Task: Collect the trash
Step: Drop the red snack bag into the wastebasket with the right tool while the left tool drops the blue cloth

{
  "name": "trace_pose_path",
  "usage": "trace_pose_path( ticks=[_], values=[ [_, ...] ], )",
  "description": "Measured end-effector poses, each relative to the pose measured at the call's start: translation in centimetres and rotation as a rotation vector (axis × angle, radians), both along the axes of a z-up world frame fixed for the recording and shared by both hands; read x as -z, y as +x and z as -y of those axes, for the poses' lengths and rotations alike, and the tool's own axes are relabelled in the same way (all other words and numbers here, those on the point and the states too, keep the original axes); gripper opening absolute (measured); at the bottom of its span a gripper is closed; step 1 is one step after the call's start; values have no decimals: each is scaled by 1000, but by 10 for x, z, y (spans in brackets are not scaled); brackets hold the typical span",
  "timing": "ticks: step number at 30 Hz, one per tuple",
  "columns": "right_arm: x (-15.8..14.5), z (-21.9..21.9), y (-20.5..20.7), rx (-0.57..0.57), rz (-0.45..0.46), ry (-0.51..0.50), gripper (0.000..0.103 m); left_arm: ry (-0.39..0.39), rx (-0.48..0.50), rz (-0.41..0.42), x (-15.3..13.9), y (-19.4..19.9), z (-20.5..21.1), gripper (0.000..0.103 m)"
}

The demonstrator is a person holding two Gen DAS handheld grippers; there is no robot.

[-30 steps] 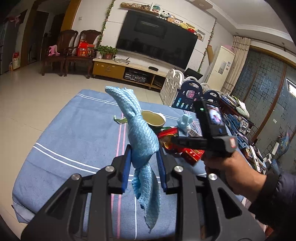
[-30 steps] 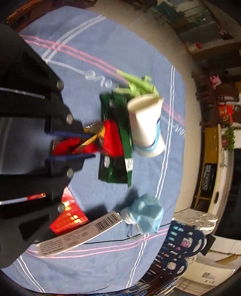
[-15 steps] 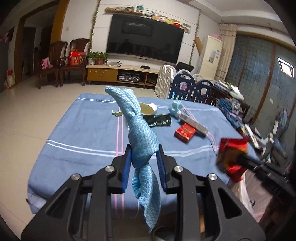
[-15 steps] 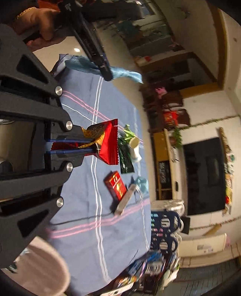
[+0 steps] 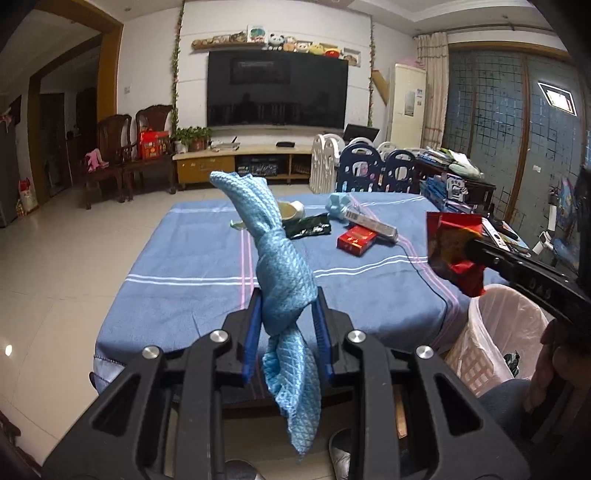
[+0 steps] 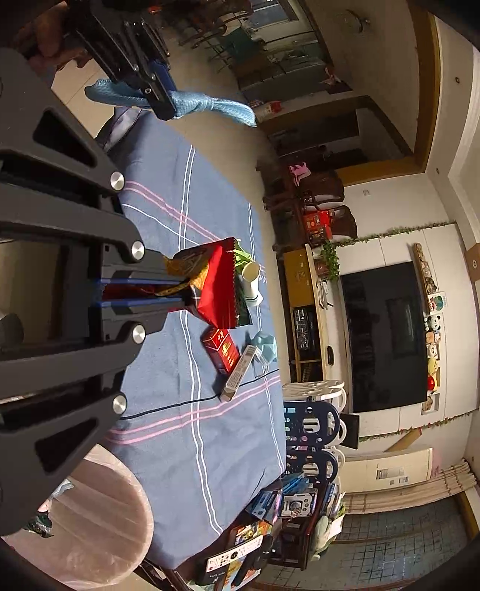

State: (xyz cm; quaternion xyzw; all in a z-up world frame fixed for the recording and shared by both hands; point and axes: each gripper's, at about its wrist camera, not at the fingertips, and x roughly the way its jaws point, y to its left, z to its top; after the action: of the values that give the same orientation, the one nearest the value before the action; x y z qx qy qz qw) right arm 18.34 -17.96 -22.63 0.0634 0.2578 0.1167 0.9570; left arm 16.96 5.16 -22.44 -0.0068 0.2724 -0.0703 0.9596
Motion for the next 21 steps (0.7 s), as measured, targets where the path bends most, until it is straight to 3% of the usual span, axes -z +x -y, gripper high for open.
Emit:
trace_pose_path(
  ticks=[5, 15, 19, 21],
  values=[
    [2, 4, 0, 9, -2, -7, 7, -25, -14, -25, 2, 4, -4, 28],
    [2, 4, 0, 13, -14, 4, 7, 0, -4, -37, 1, 9, 6, 28],
    [0, 20, -3, 37, -9, 63, 7, 6, 3, -40, 2, 8, 8, 28],
    [-1, 40, -12, 65, -21, 143, 7, 12, 7, -37, 2, 7, 9, 28]
  ],
)
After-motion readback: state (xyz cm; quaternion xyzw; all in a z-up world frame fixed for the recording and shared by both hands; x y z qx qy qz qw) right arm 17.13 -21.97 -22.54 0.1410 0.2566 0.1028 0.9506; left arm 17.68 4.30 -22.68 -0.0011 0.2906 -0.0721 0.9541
